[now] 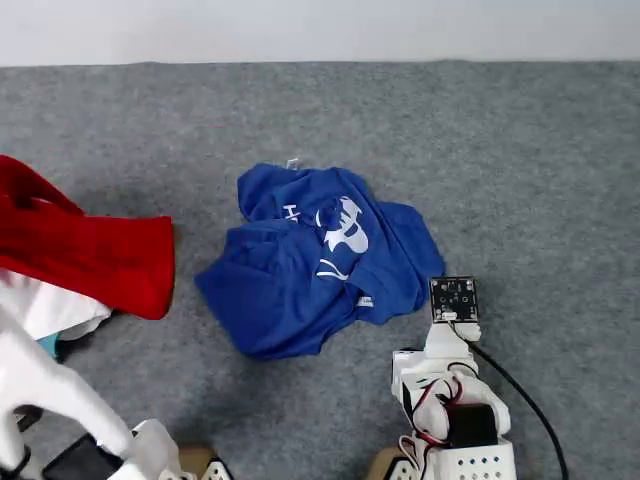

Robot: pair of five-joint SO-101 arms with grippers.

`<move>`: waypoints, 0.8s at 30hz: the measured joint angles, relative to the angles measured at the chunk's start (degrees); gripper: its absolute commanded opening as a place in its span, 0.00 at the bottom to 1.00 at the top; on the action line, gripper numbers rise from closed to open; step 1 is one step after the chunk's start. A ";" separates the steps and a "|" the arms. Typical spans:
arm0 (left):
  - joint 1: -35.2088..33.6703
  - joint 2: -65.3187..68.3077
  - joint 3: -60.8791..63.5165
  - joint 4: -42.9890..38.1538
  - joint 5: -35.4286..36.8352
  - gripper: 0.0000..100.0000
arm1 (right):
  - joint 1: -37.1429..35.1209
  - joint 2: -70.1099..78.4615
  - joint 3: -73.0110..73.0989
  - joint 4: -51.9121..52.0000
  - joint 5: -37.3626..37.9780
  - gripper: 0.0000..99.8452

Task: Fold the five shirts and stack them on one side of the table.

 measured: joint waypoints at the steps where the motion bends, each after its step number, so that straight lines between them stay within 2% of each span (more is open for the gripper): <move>1: -0.88 -0.09 0.00 -0.09 0.00 0.01 | 0.00 0.00 0.00 0.00 0.00 0.01; 5: -4.57 -0.09 0.00 -0.18 0.00 0.01 | 0.00 0.00 0.00 0.00 0.00 0.01; 7: -6.07 -0.09 0.00 -0.18 0.00 0.04 | 0.00 0.00 0.00 0.00 0.00 0.01; 13: -11.34 -0.09 1.41 -0.18 0.00 0.32 | 0.00 0.00 0.00 0.00 0.00 0.01; 24: -19.43 -3.69 3.08 -0.18 -1.58 0.33 | 0.00 0.00 0.00 0.00 0.00 0.01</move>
